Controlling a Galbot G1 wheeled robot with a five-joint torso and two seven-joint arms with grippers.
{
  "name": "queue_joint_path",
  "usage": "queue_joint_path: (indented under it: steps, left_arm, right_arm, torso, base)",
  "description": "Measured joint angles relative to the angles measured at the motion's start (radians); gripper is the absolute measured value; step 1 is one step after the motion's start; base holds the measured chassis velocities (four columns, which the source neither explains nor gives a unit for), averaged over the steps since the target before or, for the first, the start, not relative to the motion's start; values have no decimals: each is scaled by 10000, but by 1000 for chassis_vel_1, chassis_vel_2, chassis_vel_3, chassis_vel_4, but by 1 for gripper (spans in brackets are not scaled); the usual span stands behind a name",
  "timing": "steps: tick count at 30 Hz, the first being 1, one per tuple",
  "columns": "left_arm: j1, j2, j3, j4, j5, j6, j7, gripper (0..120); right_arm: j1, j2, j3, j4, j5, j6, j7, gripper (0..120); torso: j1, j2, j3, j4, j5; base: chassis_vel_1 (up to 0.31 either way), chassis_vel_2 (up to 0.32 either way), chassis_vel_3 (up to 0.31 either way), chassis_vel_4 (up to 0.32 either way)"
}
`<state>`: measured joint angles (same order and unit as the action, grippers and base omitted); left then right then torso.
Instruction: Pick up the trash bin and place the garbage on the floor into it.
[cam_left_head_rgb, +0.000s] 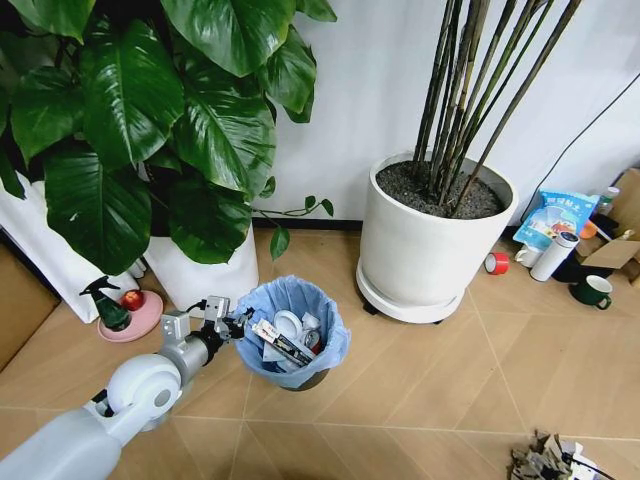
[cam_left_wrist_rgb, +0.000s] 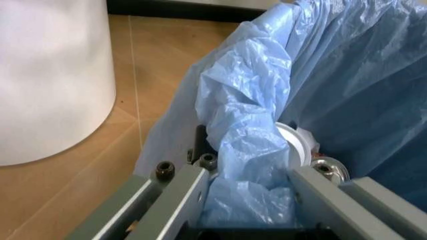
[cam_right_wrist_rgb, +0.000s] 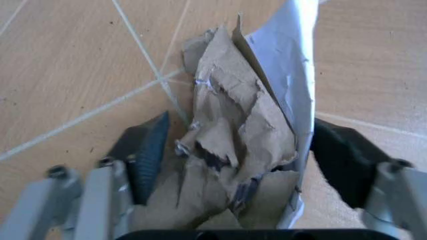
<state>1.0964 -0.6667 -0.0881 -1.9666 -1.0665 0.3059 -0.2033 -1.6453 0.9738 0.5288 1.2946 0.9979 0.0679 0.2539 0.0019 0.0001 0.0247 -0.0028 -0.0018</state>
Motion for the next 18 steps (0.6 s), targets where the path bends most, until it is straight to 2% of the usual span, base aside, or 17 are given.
queue_joint_path:
  steps: [2,5,6,8,9,12,14,15,17,18]
  left_arm:
    - [0,6,-12,0,-3,0,-2,1]
    - [0,19,-15,-2,-18,0,-10,1]
    - [0,19,-15,-2,-18,0,-10,1]
    - [-23,27,-15,-2,-35,4,-12,1]
    - [-23,27,-15,-2,-35,4,-12,1]
    - [-24,121,-10,5,-84,11,-9,1]
    - [-25,145,-10,14,-101,12,-6,1]
    - [-40,169,-3,36,-120,13,-6,1]
    - [-215,168,118,131,-192,29,-34,1]
    - [-215,168,118,131,-192,29,-34,1]
  right_arm:
    - [21,2,-14,-24,45,0,-1,66]
    - [40,37,-52,-40,74,0,-1,51]
    - [40,37,-52,-40,74,0,-1,51]
    - [-35,32,-34,89,113,9,2,41]
    - [-35,32,-34,89,113,9,2,41]
    - [-348,-47,188,832,255,105,-42,26]
    - [-442,-95,287,1085,253,217,-229,22]
    - [-527,-158,410,1373,232,414,-551,19]
    - [-511,-385,755,2313,221,1214,-2081,8]
    - [-511,-385,755,2313,221,1214,-2081,8]
  torso:
    - [0,0,0,0,0]
    - [0,0,0,1,1]
    - [0,0,0,1,1]
    - [0,0,0,1,0]
    - [0,0,0,1,0]
    - [0,-1,0,-2,3]
    - [0,-1,0,-2,2]
    - [0,-1,0,-3,2]
    - [0,-1,0,-1,-1]
    - [0,-1,0,-1,-1]
  base:
    - [0,0,0,0]
    - [0,0,0,0]
    - [0,0,0,0]
    - [0,0,0,0]
    - [0,0,0,0]
    - [0,0,0,0]
    - [0,0,0,0]
    - [0,0,0,0]
    - [0,0,0,0]
    - [0,0,0,0]
